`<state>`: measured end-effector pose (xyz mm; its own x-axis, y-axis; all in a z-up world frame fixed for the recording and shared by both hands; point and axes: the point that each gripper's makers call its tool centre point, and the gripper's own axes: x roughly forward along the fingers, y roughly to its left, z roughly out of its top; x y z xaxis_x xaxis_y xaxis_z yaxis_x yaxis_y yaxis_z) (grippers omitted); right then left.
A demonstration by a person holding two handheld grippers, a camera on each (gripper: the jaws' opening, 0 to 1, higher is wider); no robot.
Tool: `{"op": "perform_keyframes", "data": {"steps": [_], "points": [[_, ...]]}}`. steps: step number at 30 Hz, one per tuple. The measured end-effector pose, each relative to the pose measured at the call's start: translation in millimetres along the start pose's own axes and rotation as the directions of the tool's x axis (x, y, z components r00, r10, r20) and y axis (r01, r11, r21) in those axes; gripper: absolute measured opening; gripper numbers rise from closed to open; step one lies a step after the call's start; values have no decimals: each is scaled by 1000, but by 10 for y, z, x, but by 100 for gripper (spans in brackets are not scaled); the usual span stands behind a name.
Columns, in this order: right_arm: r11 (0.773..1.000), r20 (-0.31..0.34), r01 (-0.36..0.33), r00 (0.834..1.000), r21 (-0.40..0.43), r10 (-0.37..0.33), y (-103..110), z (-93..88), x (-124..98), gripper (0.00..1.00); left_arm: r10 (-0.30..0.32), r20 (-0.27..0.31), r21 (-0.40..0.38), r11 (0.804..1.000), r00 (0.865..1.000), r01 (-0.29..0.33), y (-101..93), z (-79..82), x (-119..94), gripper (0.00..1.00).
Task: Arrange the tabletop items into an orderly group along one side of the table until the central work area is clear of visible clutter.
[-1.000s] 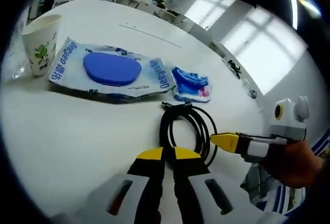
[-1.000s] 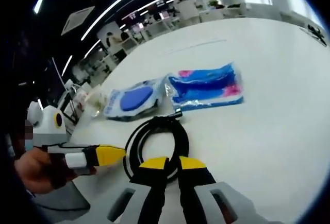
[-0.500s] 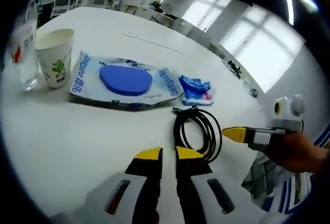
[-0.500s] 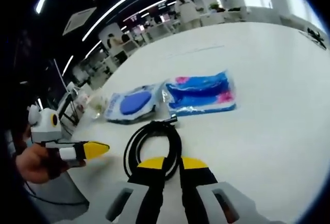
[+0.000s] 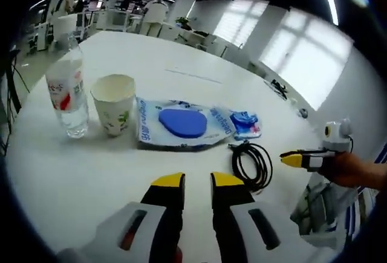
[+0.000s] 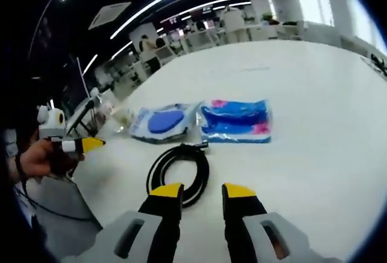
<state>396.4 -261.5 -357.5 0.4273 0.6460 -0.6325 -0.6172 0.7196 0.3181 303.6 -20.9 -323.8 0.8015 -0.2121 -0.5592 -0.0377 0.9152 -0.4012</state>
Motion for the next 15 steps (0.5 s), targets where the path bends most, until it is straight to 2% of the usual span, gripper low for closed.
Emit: {"op": "perform_keyframes", "data": {"steps": [4,8,12,14,15], "points": [[999,25,0,1000,-41,1,89,94,-176,27,11,47,61,998,999,-14,222,151,-190,21],[996,60,-25,998,-88,31,94,173,-296,36,12,81,107,994,997,-21,320,359,-438,28],[991,68,-38,997,-131,48,160,172,-417,46,31,89,161,986,996,-46,431,469,-710,38],[990,63,-44,997,-137,54,114,160,-445,50,50,87,188,980,995,-66,594,447,-795,43],[989,61,-42,997,-144,51,186,162,-492,51,60,93,211,974,994,-78,610,479,-856,45]]}}
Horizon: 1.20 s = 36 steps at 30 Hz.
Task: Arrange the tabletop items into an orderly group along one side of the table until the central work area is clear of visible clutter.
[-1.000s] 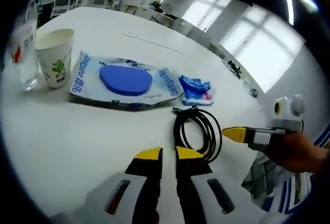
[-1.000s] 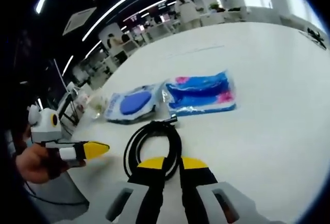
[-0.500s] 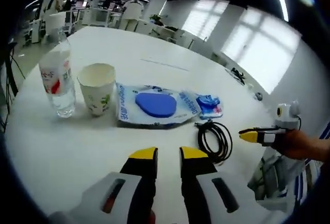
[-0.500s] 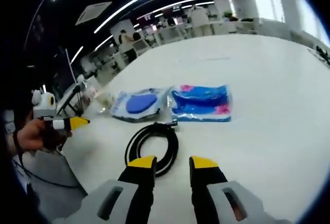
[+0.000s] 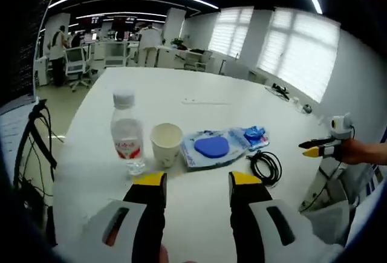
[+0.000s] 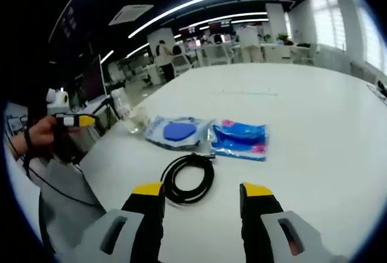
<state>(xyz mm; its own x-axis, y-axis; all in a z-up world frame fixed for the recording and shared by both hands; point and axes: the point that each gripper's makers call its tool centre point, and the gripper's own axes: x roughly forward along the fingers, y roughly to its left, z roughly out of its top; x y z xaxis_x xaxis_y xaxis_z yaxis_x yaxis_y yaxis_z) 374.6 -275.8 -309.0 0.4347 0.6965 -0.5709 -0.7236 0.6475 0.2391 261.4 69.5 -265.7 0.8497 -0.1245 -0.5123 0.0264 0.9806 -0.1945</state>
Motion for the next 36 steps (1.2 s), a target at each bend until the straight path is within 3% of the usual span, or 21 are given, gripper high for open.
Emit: {"op": "perform_keyframes", "data": {"steps": [5,9,12,22,36], "points": [[1000,12,-14,1000,-23,15,90,60,-69,60,11,57,-9,1000,998,-11,64,247,-176,53],[998,21,-24,999,-49,25,173,147,-109,65,4,79,3,1000,997,-4,163,322,-243,60],[998,39,-33,999,-61,35,208,207,-122,70,-1,96,26,1000,995,-2,91,439,-302,65],[998,52,-31,998,-61,34,304,270,-129,73,-20,102,39,999,995,16,34,434,-354,71],[1000,36,-21,999,-13,21,396,98,-124,74,-34,97,4,999,995,34,-20,323,-447,72]]}}
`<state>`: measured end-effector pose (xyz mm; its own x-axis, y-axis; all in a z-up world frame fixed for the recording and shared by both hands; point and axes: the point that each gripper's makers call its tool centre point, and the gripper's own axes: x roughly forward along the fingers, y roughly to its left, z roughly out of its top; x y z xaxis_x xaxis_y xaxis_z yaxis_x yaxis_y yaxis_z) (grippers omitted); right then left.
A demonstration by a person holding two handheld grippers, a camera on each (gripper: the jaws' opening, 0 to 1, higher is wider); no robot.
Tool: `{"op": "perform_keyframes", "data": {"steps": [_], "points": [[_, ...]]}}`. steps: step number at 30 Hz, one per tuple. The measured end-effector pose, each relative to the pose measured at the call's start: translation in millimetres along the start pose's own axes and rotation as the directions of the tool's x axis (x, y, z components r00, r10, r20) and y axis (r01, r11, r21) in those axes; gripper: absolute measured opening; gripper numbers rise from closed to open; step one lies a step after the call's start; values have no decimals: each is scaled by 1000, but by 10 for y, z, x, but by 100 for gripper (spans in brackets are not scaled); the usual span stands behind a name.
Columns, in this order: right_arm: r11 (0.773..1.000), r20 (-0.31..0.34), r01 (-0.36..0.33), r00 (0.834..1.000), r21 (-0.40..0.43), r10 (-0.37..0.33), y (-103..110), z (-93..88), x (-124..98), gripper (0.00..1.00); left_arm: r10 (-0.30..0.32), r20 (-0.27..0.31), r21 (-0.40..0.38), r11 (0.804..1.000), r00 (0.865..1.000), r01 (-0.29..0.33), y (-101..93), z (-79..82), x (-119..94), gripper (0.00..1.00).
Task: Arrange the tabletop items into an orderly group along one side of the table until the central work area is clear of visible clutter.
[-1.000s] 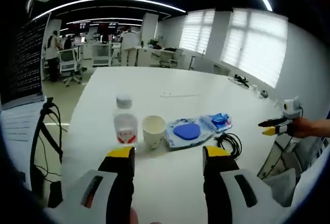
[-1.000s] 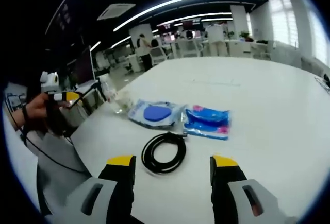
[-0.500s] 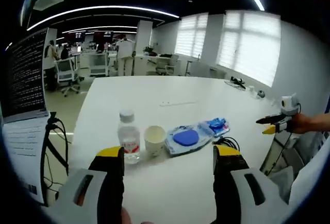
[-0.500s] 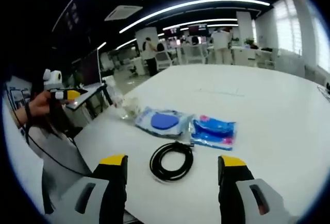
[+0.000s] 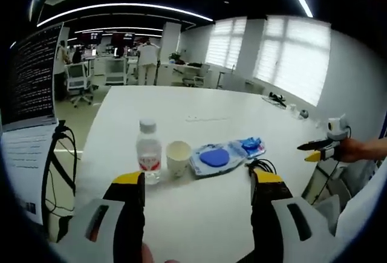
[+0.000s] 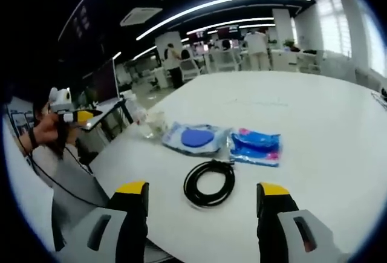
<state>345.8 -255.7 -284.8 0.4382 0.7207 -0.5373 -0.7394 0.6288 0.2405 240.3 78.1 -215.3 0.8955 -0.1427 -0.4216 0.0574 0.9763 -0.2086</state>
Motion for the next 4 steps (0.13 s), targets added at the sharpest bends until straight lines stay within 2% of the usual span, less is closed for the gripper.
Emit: {"op": "perform_keyframes", "data": {"steps": [4], "points": [[1000,2,11,1000,6,-11,-2,-21,-15,75,-5,3,-5,1000,1000,5,-8,-1,-13,72]]}}
